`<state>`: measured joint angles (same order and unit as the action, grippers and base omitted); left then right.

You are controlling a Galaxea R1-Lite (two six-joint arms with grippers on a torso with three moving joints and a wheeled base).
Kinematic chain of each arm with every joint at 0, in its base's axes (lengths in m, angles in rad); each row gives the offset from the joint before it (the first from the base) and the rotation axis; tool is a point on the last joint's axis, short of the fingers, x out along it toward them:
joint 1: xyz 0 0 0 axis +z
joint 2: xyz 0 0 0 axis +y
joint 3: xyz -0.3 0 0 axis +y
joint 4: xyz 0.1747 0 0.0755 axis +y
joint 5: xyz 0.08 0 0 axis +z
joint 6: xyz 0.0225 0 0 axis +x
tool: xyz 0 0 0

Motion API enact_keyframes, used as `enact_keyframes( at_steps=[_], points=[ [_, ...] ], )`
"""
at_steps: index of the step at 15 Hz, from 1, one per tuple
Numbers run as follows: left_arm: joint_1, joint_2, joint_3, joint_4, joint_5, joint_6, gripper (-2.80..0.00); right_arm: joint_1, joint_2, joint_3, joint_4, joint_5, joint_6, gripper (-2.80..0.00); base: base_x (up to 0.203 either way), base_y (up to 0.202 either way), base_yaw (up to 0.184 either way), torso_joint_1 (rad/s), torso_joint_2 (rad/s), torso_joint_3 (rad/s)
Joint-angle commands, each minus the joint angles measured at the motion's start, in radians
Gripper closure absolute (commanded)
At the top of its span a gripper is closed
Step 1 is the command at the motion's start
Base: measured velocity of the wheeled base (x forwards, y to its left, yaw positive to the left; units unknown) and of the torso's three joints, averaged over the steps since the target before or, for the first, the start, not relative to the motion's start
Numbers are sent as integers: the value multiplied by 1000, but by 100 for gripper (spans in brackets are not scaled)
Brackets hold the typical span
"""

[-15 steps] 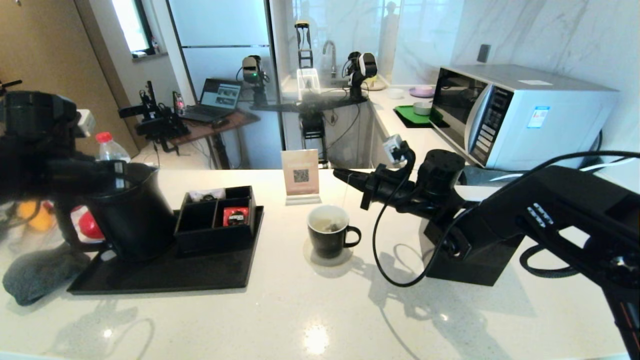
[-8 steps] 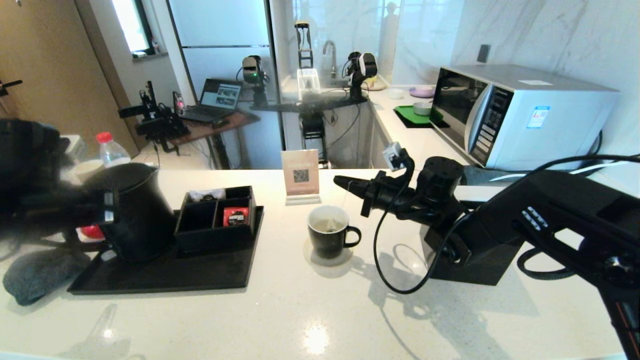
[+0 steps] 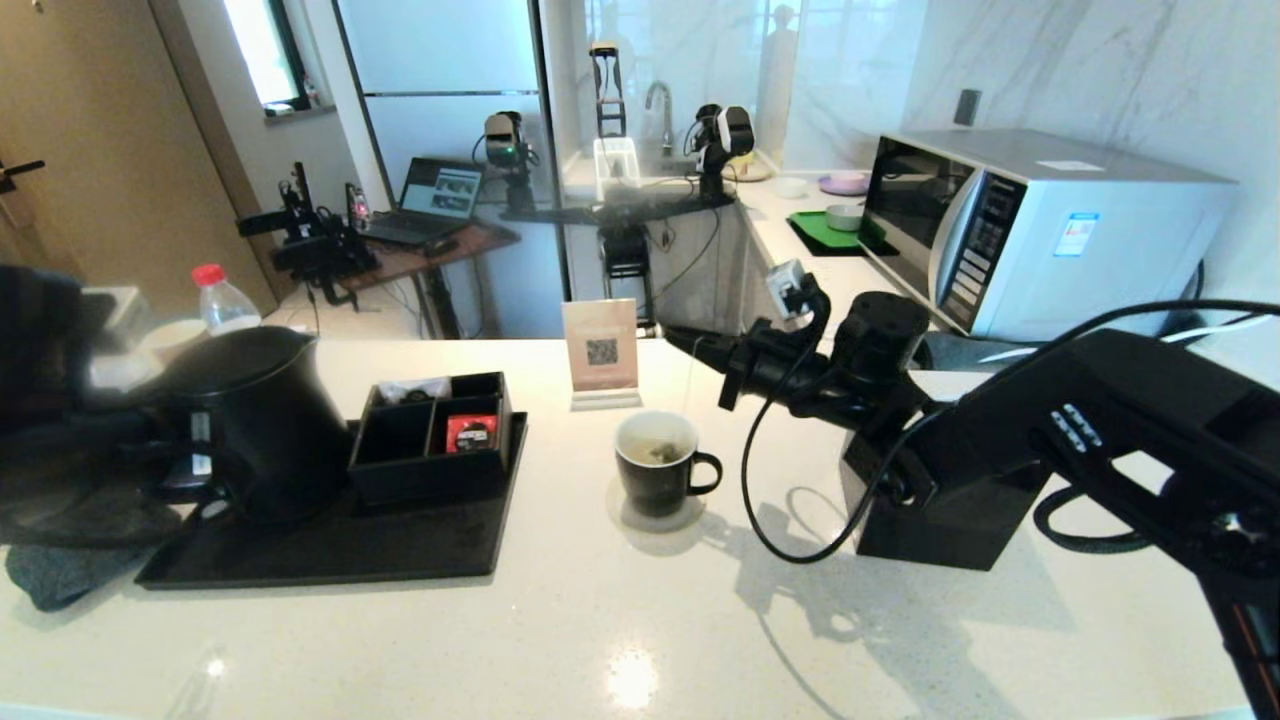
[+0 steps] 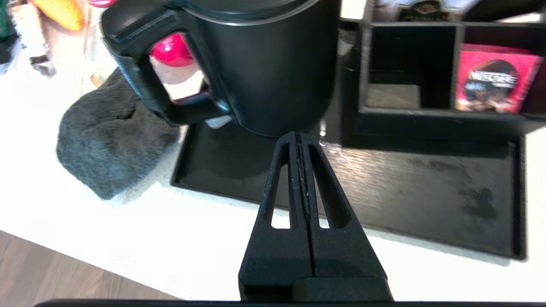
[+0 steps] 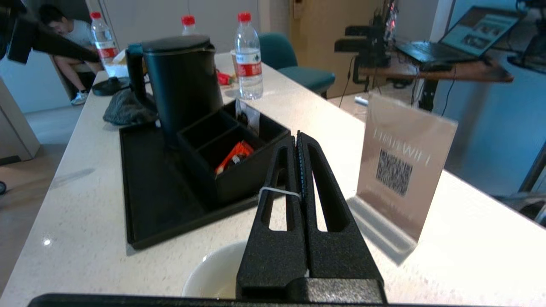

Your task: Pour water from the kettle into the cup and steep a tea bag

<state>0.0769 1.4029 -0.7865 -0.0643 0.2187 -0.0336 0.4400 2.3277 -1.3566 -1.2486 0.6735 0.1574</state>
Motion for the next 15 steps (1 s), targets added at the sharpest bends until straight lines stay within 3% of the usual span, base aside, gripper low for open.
enact_keyframes(
  at_steps=[1, 6, 10, 15],
  points=[
    [-26, -52, 32, 0, 4, -5, 0, 0, -27, -42, 20, 4, 0, 0, 0, 0, 0, 0, 0, 0],
    [-66, -151, 124, 0, 7, -7, 0, 0, -109, -50, 105, -5, -3, 0, 0, 0, 0, 0, 0, 0],
    [-72, -183, 160, 0, 13, -10, 0, 10, -156, -47, 190, -149, -4, 0, 0, 0, 0, 0, 0, 0],
    [-72, -195, 184, 0, 13, -31, 0, 62, -181, -56, 268, -267, -4, 0, 0, 0, 0, 0, 0, 0]
  ],
)
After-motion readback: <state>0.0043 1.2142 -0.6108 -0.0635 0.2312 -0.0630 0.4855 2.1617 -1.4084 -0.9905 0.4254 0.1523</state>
